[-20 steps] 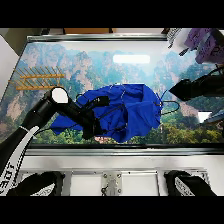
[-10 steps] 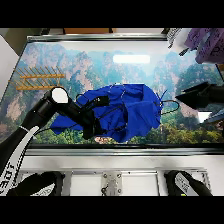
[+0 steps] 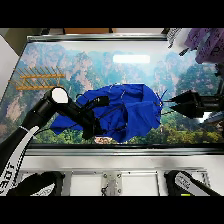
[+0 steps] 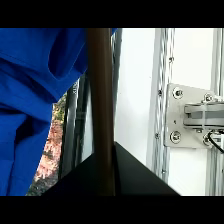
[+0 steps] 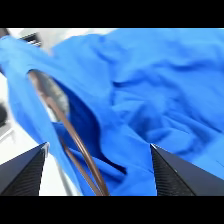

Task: Fold the clothes and pants, and hang the long-sleeved shirts on hangers.

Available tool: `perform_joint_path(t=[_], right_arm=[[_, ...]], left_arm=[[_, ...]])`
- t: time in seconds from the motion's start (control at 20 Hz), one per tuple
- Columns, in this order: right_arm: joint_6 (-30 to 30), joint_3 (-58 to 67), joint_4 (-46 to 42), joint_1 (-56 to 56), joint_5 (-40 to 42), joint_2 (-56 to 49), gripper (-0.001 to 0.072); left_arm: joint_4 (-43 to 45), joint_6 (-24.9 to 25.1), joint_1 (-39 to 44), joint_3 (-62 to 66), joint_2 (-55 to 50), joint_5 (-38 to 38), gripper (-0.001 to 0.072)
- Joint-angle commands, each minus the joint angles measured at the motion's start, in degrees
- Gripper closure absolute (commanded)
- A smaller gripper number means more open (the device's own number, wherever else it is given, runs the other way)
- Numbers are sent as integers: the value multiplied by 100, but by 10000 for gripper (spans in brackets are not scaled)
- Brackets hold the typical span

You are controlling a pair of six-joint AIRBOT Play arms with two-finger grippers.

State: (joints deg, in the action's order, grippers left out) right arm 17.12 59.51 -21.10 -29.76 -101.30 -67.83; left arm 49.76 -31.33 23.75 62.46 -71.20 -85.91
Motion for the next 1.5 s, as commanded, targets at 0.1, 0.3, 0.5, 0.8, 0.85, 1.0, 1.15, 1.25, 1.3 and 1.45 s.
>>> perform_joint_path(t=[0.1, 0.3, 0.5, 0.8, 0.85, 1.0, 1.15, 1.25, 1.3, 1.45], right_arm=[[-389, -26, 81, 715, -94, -372, -8], [-389, -26, 74, 883, -98, -463, -8], [-389, -26, 11, 925, -101, -463, -8], [-385, -28, -70, 911, -98, -461, -8], [-385, -28, -70, 911, -98, -461, -8], [-385, -28, -68, 911, -96, -461, -8], [-387, -28, -63, 914, -94, -461, -8], [-385, -28, -68, 914, -98, -461, -8], [-385, -28, -70, 914, -98, -461, -8], [-387, -28, -70, 914, -68, -461, -8]], left_arm=[[2, 2, -4, 2, -4, -2, 698], [2, 2, -4, 2, -4, 0, 697], [2, 2, -4, 2, -4, 4, 698], [7, 2, -4, 2, -4, 2, 697], [7, 2, -4, 2, -4, 2, 697], [4, 2, -4, 2, -4, 2, 697], [7, 2, -4, 2, -4, 2, 697], [7, 2, -4, 2, -4, 4, 697], [7, 2, -4, 2, -7, 7, 697], [4, 2, -4, 2, -4, 7, 697]])
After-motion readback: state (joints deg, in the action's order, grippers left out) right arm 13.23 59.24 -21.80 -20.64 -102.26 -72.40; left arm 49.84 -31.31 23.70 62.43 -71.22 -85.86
